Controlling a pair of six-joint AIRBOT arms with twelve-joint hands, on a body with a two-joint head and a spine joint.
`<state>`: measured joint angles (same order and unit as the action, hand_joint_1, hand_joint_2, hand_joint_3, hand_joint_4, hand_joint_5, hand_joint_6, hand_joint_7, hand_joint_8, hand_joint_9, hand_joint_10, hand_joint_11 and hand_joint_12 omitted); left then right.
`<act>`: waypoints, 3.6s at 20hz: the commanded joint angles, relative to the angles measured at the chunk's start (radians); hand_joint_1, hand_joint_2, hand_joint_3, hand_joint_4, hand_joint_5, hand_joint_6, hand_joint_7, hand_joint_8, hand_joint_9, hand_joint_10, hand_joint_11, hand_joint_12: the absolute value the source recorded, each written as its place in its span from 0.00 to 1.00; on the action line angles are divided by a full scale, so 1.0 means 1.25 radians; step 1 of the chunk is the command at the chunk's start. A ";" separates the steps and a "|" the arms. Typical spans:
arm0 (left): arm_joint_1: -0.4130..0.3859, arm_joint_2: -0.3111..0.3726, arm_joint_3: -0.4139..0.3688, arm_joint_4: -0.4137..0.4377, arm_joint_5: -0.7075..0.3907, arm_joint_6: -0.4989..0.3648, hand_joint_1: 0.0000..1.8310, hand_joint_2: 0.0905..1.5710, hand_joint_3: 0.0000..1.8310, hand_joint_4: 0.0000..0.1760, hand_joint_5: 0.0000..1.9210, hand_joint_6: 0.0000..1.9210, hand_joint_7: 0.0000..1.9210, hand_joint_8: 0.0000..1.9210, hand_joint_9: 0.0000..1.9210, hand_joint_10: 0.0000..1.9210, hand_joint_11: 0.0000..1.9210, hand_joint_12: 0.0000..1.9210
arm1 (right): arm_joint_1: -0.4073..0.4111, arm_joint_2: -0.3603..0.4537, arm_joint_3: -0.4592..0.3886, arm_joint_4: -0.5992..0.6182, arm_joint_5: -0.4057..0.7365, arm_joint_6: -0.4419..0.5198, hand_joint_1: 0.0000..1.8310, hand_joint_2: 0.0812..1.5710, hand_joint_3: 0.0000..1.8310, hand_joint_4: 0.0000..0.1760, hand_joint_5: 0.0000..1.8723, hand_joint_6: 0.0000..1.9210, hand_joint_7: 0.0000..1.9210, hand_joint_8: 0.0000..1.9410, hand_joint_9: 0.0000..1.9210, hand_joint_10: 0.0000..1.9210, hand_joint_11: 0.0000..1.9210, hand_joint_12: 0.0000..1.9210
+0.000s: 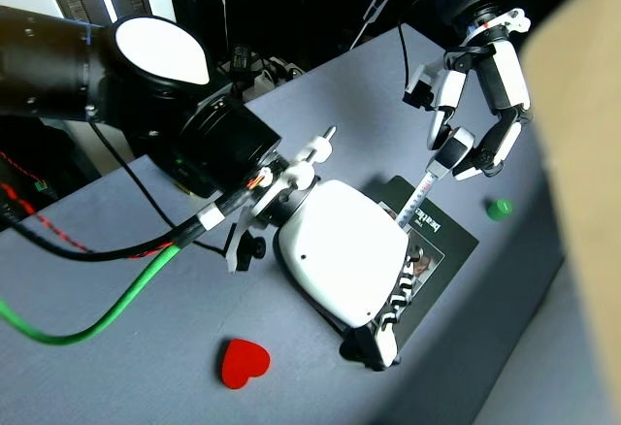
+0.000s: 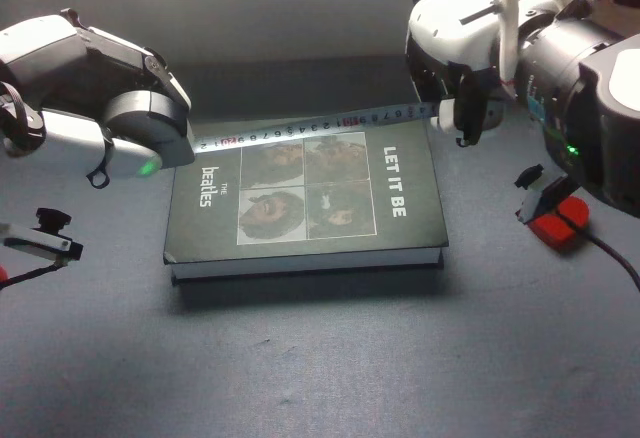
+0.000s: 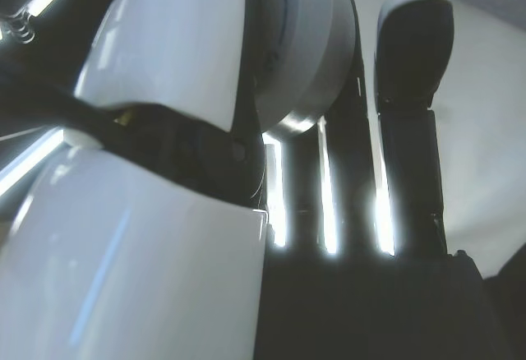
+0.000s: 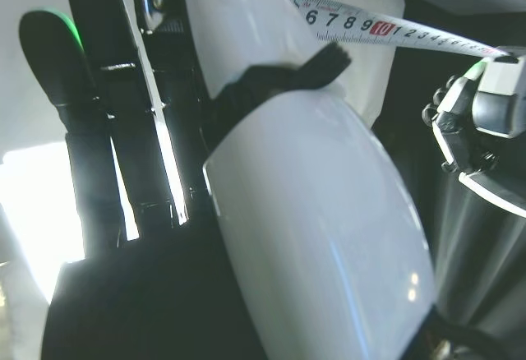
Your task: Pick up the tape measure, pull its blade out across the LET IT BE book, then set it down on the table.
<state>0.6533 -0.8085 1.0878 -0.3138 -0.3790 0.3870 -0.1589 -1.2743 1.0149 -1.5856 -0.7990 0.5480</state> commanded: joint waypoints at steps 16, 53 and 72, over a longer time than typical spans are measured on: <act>-0.005 0.003 0.003 -0.005 -0.093 -0.007 0.75 0.71 0.00 0.00 0.43 0.49 0.46 0.60 0.49 0.68 0.51 0.61 | 0.003 0.080 0.010 -0.082 0.001 -0.032 0.75 0.71 0.00 0.00 0.44 0.59 0.55 0.45 0.44 0.67 0.38 0.63; 0.004 0.005 0.004 0.030 -0.106 -0.040 0.82 0.70 0.00 0.00 0.44 0.42 0.45 0.58 0.48 0.62 0.48 0.78 | 0.006 0.120 0.069 -0.094 0.059 -0.029 0.74 0.71 0.00 0.00 0.42 0.60 0.54 0.47 0.43 0.68 0.36 0.63; 0.205 0.005 0.061 0.233 -0.300 -0.287 0.82 0.69 0.00 0.00 0.48 0.36 0.46 0.58 0.48 0.61 0.47 0.77 | 0.005 0.164 -0.065 -0.093 0.075 -0.042 0.04 0.65 0.00 0.02 0.00 0.00 0.00 0.00 0.00 0.00 0.00 0.16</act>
<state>0.9272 -0.8059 1.1606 0.0029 -0.6136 0.0418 -0.1684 -1.0733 0.9276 -1.6382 -0.6781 0.4957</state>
